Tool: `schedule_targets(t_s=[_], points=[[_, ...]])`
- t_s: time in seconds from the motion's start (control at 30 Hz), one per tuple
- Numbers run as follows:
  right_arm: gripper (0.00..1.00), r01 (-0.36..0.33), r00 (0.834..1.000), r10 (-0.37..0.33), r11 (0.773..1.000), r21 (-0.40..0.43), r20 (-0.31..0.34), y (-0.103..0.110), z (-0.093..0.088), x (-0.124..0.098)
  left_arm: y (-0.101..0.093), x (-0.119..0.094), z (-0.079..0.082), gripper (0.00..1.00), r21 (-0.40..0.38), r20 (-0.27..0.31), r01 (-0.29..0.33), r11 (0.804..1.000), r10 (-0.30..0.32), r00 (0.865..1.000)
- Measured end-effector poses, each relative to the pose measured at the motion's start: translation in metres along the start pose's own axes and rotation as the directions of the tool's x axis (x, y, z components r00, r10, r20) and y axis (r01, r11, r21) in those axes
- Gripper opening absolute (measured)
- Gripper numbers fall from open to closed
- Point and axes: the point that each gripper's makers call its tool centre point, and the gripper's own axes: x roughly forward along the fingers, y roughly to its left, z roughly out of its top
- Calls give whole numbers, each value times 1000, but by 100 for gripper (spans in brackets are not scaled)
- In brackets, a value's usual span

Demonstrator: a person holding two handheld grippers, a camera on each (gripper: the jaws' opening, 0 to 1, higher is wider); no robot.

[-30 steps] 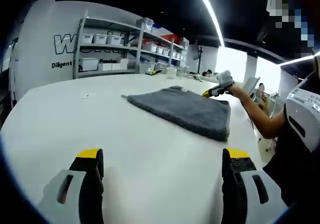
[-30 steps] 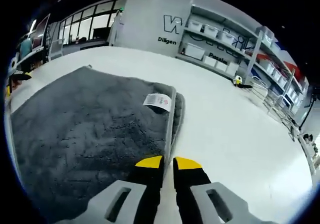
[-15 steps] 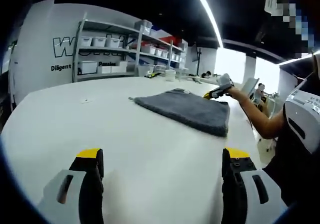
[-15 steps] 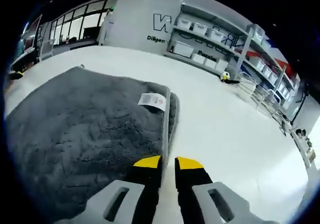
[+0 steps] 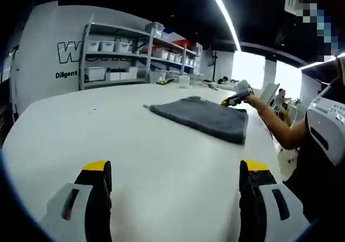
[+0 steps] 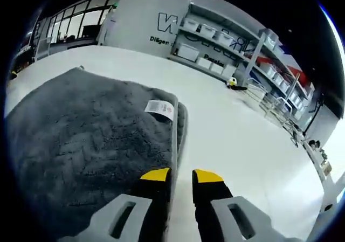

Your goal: Open the folded towel by lifting each exposed corner and separating the folded layers until the towel lies flat within the target outline without major curled edges

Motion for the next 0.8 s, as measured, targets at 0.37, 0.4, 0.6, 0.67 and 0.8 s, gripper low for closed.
schedule_targets(t_s=[0.37,0.4,0.6,0.67,0.8], points=[[36,60,997,-60,998,-19,41,-14,9,-27,-3,5,0,97,-9,6,19,1000,-19,1000],[37,62,997,-61,998,-23,40,-14,9,-30,-4,5,0,97,-10,8,21,1000,-21,1000],[62,23,997,-30,995,99,72,-7,13,-50,-6,7,1,97,-14,14,32,999,-32,999],[70,4,998,-13,992,129,67,-3,12,-57,-6,7,1,97,-15,14,36,999,-35,999],[77,-8,996,-6,986,165,84,2,14,-67,-7,7,1,97,-22,21,48,999,-48,999]])
